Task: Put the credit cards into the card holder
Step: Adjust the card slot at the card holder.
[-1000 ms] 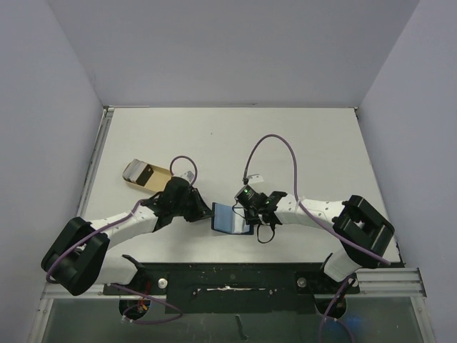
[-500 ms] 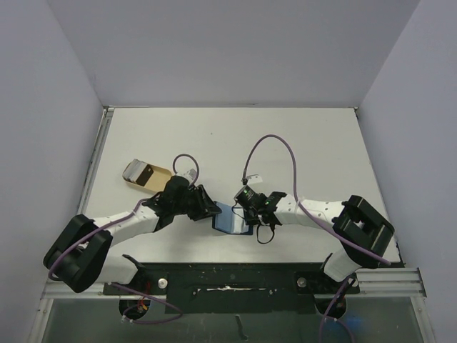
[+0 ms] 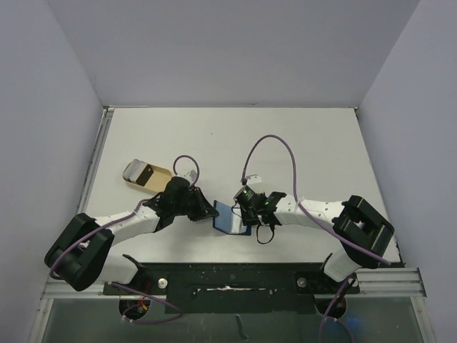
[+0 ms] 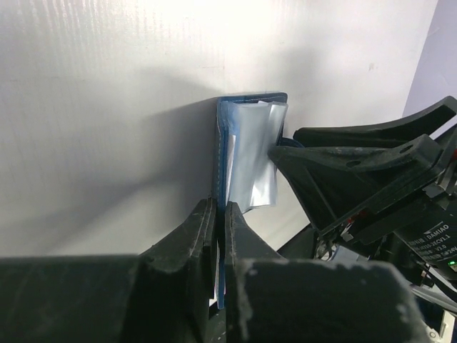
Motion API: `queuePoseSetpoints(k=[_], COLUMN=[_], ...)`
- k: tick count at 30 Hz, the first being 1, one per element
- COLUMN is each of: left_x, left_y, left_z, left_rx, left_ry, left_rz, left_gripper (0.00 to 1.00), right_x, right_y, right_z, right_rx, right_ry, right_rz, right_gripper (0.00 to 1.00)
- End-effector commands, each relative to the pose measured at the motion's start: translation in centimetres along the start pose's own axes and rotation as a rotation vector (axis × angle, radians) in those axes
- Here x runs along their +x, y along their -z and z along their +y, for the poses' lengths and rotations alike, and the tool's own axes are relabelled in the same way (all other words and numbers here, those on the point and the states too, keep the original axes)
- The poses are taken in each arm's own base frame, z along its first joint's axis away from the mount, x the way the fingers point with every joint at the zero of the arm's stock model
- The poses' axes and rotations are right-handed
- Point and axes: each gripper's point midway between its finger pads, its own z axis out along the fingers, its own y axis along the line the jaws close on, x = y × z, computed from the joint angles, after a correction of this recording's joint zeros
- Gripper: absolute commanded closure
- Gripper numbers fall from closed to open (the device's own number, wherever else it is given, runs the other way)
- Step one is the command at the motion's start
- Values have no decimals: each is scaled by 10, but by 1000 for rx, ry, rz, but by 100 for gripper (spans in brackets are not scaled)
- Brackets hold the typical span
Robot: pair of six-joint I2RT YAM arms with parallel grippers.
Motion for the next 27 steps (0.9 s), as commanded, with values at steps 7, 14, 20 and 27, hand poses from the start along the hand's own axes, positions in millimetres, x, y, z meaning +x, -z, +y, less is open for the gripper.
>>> queuePoseSetpoints(k=[7,14,20,27], left_x=[-20,-22,-23,-24], left_y=[11,11,12,15], left_z=[-22,-20,-23,-24], left_rx=[55,31,39,38], left_ry=[-36,-41,-41,-40], left_rz=[-91,-101,-105,-114], left_gripper=[100,100,100,97], right_x=[-51,-73,-77,-69], right_y=[38,54,53,37], right_z=[28,46,75,91], right_rx=[-104,-178,-321,-372], right_ry=[-32,-40,-42,-35], right_rz=[-128,-186,-207,-171], right_gripper=[59,63,69,71])
